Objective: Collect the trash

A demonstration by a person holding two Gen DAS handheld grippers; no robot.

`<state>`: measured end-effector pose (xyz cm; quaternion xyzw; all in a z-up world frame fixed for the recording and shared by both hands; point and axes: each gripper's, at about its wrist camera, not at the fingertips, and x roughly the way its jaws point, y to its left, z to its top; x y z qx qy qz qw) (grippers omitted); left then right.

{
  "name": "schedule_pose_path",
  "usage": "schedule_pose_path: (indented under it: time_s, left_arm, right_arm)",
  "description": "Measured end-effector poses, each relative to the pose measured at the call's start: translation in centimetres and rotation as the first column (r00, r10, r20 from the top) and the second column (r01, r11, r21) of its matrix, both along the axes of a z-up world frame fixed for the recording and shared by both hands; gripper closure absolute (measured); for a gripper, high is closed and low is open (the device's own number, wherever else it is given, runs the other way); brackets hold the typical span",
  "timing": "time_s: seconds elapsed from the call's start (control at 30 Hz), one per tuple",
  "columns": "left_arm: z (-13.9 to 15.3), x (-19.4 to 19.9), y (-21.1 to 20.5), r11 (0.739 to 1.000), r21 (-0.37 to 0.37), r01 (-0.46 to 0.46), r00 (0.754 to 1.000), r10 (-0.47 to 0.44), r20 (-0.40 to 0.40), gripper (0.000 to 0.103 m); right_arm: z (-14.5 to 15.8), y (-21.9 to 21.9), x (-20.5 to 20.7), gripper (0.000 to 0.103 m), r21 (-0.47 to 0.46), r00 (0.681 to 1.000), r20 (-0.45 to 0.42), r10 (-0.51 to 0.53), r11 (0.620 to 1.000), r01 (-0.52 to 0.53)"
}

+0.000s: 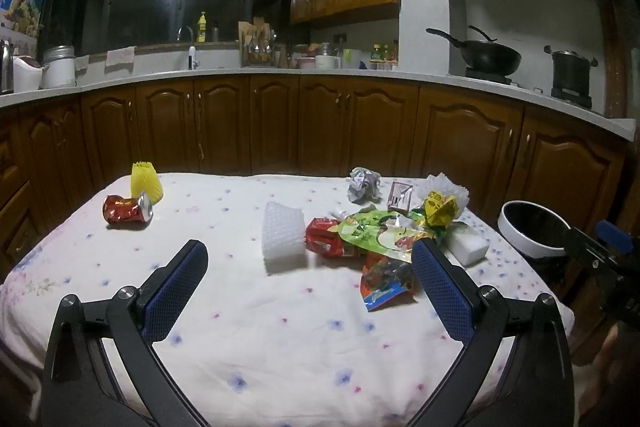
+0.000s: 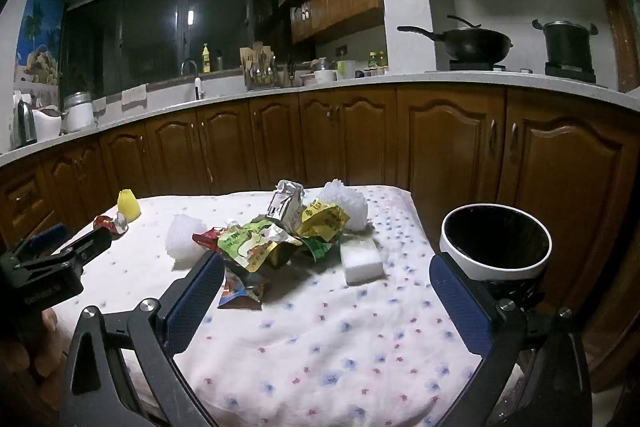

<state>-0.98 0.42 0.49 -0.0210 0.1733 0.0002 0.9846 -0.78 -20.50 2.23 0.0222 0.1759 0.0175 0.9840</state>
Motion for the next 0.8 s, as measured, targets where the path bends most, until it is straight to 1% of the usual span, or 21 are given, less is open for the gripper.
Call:
schedule_pose_path:
  time_s: [0.27, 0.8]
  left_arm:
    - [0.15, 0.02, 0.16, 1.000, -0.008, -0.007, 1.000, 0.007, 0.003, 0.000]
    - [0.26, 0.03, 0.03, 1.000, -0.010, 0.001, 1.000, -0.001, 0.003, 0.000]
  right_arm:
    - [0.32, -0.09, -0.67, 0.000, 0.002, 1.000, 0.019, 0.002, 1.000, -0.002]
    - [0.54, 0.09, -0.69, 0.000, 0.005, 1.000, 0.020, 0.002, 1.000, -0.002]
